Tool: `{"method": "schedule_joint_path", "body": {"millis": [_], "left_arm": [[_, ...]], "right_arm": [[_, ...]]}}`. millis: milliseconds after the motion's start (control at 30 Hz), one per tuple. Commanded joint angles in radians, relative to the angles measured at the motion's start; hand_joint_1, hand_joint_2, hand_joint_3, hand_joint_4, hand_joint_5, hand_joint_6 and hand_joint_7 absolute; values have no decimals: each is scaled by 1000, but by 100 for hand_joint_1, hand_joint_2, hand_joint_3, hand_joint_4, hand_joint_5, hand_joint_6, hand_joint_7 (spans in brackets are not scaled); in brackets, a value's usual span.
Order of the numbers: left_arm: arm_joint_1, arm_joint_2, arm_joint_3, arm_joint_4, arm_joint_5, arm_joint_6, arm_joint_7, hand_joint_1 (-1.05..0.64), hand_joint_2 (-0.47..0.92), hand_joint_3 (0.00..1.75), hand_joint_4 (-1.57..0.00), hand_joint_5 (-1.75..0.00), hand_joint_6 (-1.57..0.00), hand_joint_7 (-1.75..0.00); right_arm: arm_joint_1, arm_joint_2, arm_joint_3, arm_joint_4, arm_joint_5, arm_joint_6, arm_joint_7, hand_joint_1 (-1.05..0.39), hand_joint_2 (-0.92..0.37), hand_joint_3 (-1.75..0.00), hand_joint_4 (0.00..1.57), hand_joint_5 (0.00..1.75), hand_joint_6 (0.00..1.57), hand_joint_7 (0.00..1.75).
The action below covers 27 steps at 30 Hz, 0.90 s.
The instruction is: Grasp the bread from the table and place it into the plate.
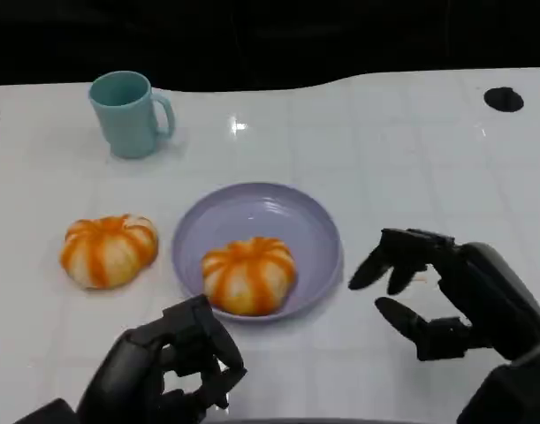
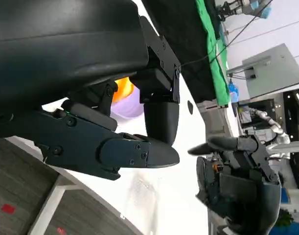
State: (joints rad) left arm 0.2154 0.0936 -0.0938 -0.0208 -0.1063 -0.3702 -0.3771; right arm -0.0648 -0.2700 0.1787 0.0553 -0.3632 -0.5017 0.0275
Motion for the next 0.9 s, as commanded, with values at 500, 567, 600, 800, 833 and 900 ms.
{"method": "schedule_joint_path", "body": {"millis": [500, 567, 600, 800, 833, 900], "left_arm": [[-2, 15, 9, -12, -19, 16, -6, -48, 92, 31, -69, -175, -59, -158], [-5, 18, 11, -3, -19, 6, -8, -50, 92, 31, -69, -175, -59, -158], [-6, 19, 12, 1, -20, 2, -9, -50, 92, 31, -69, -175, -59, -157], [-5, 25, 16, 7, -29, 7, -10, -48, 92, 31, -69, -175, -60, -157], [-5, 26, 16, 10, -29, 4, -10, -47, 92, 31, -69, -175, -59, -158], [-6, 26, 17, 17, -28, 0, -8, -47, 92, 31, -69, -175, -59, -158]], "right_arm": [[173, -58, -68, -131, -44, 16, 8, 0, -28, -139, 66, 175, 51, 161], [180, -50, -64, -129, -64, 17, -4, 0, -28, -139, 66, 175, 52, 160], [182, -47, -62, -128, -72, 19, -8, 0, -27, -139, 66, 175, 52, 160], [191, -42, -50, -112, -124, 12, -35, 1, -24, -139, 69, 175, 54, 162], [191, -41, -48, -106, -136, 8, -46, 2, -23, -139, 69, 175, 54, 162], [191, -40, -46, -95, -152, 4, -63, 2, -22, -138, 69, 175, 55, 161]]}}
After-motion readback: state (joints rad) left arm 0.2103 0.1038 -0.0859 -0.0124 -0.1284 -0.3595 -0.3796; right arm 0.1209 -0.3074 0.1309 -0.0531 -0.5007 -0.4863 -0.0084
